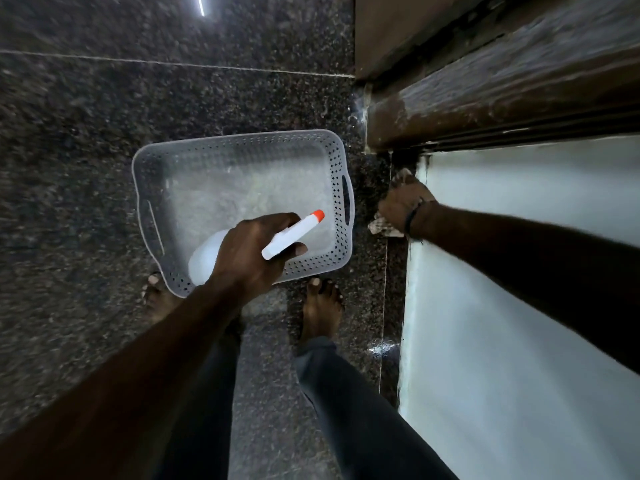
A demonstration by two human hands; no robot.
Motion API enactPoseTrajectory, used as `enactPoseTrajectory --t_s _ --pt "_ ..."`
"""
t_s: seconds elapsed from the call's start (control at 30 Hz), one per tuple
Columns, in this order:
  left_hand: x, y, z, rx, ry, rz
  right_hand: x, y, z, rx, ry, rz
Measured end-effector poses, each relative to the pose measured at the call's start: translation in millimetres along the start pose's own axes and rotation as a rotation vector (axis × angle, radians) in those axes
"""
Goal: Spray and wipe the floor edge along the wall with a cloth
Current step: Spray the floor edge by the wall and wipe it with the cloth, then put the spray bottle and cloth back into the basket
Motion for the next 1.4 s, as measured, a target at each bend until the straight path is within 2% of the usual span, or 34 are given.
enactPoseTrajectory --t_s 0.13,0.2,0.23,0.33,0.4,0.53,0.67,0.7,0.73,0.87,0.97,1.07,1.2,1.27,1.4 --pt "-14 -12 -1 -0.042 -0.019 -0.063 22 22 -15 0.089 0.011 0.134" --pt "-20 -14 -2 -0.076 -0.029 -0.072 25 20 -17 0.060 0.080 0.097" --pt "-23 -14 -4 -0.084 -0.031 -0.065 22 18 -18 -0.046 0.071 0.037" --pt "-26 -14 -8 -0.073 -0.001 -0.058 14 6 -2 -0.005 -0.163 -0.077" --pt "-27 -15 -10 -0.048 0.034 -0.047 19 9 -7 0.064 -0.134 -0.015" --pt "-21 -33 -6 -0.041 0.064 -0.043 28 15 -11 0.023 -0.022 0.071" --pt "-17 -48 -3 -0.108 0.099 -0.058 12 5 12 -0.239 -0.010 -0.087" --pt "-19 -50 -5 -0.133 0.118 -0.051 5 -2 14 -0.209 -0.051 -0.147" --pt "-20 -53 -8 -0.155 0.138 -0.043 1 -8 17 -0.119 -0.116 -0.188" --pt "-23 -64 -15 -0.242 0.147 -0.025 -4 -28 2 0.214 -0.395 -0.058" --pt "-18 -70 -20 -0.231 0.216 0.004 -9 -37 -21 0.359 -0.469 -0.085" --pt "-12 -68 -25 -0.245 0.326 0.049 -4 -40 -47 0.569 -0.283 -0.109" --pt "-7 -72 -28 -0.294 0.439 0.088 15 -42 -64 1.060 0.031 0.025" --pt "-6 -75 -27 -0.307 0.503 0.109 29 -45 -71 1.197 0.095 0.079" --pt "-5 -87 -18 -0.253 0.602 0.096 61 -64 -76 1.499 0.032 0.072"
Point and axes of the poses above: each hand's wrist, its own x-axis towards the middle knuckle, its own z-axis out of the palm, y = z × x, the point moved 4 cm from there along x, towards the middle knuckle, and after that the axes turned 1 degree about -z, right-handed, at the moved point
